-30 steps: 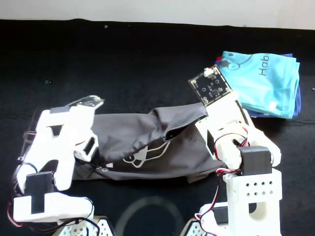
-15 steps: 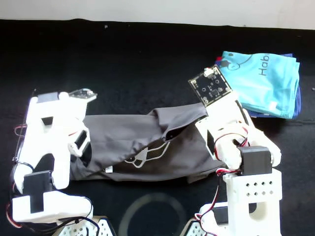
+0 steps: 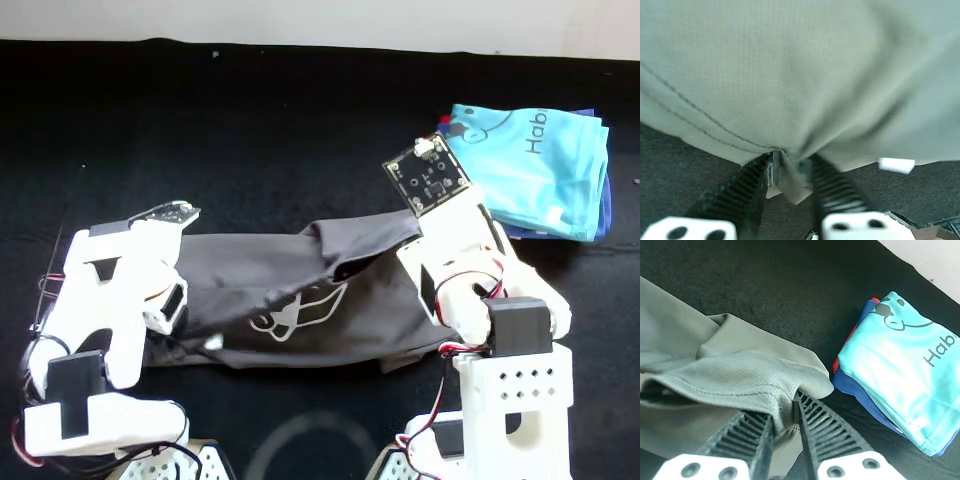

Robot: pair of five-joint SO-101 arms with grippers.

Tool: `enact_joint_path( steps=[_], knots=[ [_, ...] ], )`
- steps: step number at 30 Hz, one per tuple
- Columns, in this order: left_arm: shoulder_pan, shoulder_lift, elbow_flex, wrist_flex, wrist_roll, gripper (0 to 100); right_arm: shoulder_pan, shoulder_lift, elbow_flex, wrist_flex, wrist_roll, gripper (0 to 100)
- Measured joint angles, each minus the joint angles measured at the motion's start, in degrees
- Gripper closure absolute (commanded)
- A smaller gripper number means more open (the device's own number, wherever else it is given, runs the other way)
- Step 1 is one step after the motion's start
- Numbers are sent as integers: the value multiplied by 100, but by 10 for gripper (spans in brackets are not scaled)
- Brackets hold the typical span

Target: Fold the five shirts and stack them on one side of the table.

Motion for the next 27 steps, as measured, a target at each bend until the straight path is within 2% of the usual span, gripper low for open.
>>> enact_joint_path(
  steps=[5, 10, 13, 16, 19, 23, 27],
  knots=[
    [0, 0, -501, 369, 9, 991, 0, 0, 79, -220, 0, 993],
    [0, 9, -2022, 1688, 0, 991, 9, 0, 114, -677, 0, 993],
    [0, 9, -3200, 2593, 0, 991, 229, 246, 62, -897, -53, 993],
    [0, 9, -4246, 3174, 0, 991, 545, 800, -404, -923, -369, 993],
    [0, 9, -4659, 3314, 0, 991, 642, 1292, -1037, -782, -519, 993],
    [0, 9, -4475, 3288, 0, 991, 484, 1662, -1618, -615, -563, 993],
    [0, 9, -4176, 2567, 0, 991, 88, 2163, -1714, -615, -563, 993]
  ],
)
